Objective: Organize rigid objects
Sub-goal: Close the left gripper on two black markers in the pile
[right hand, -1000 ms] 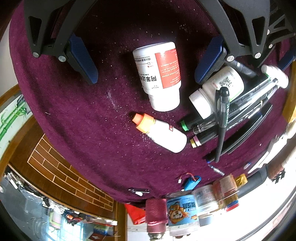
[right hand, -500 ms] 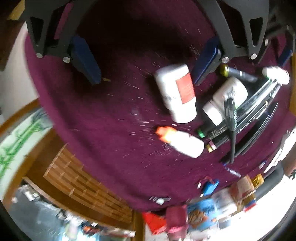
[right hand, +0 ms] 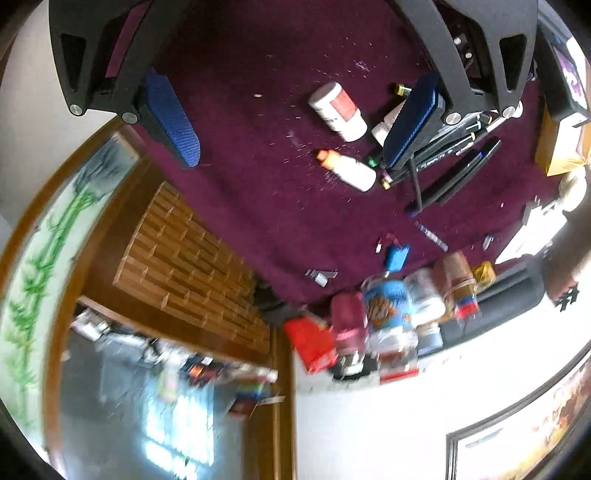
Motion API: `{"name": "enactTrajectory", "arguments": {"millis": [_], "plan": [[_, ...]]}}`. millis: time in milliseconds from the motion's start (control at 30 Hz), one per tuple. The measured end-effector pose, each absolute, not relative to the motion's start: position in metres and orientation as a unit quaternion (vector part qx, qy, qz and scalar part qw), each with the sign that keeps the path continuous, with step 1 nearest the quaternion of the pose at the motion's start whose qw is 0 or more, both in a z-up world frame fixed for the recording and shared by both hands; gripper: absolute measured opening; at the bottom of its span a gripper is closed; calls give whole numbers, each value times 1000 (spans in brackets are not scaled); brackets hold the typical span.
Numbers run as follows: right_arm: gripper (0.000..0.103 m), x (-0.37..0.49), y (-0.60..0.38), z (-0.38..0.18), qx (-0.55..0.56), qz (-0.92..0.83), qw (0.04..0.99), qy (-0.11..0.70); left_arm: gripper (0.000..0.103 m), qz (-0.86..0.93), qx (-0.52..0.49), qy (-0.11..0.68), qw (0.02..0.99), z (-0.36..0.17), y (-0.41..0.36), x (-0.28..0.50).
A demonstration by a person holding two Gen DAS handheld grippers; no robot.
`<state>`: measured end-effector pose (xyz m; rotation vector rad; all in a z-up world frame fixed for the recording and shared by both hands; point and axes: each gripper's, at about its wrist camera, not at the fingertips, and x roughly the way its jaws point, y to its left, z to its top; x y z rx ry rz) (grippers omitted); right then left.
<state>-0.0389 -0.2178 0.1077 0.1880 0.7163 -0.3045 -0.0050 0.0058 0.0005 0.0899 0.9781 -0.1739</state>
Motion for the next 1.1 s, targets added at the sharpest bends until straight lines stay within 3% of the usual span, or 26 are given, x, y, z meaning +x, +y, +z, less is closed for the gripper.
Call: {"name": "enactTrajectory", "arguments": {"millis": [233, 367, 533, 633, 767, 800, 933, 1000, 1100], "plan": [[98, 5, -220, 87, 64, -70, 926, 366, 103, -62, 39, 469, 880, 0, 4, -4], [98, 35, -234, 76, 115, -24, 928, 355, 101, -90, -3, 489, 868, 12, 20, -7], [98, 49, -249, 46, 149, -6, 928, 341, 101, -69, -18, 436, 897, 50, 50, 9], [98, 54, -255, 32, 168, 3, 918, 359, 89, -64, 1, 430, 900, 54, 54, 36], [98, 53, -256, 34, 162, 4, 924, 348, 61, -98, -8, 472, 876, 25, 50, 71], [98, 52, -255, 33, 163, 9, 923, 348, 58, -105, -11, 489, 866, 13, 49, 77], [98, 54, -250, 29, 157, 20, 920, 358, 57, -123, -59, 468, 873, 13, 62, 78], [97, 56, -247, 27, 154, 27, 918, 365, 62, -122, -41, 464, 876, 12, 56, 73], [97, 57, -245, 27, 148, 31, 920, 362, 60, -111, -24, 473, 874, 17, 48, 68]]}}
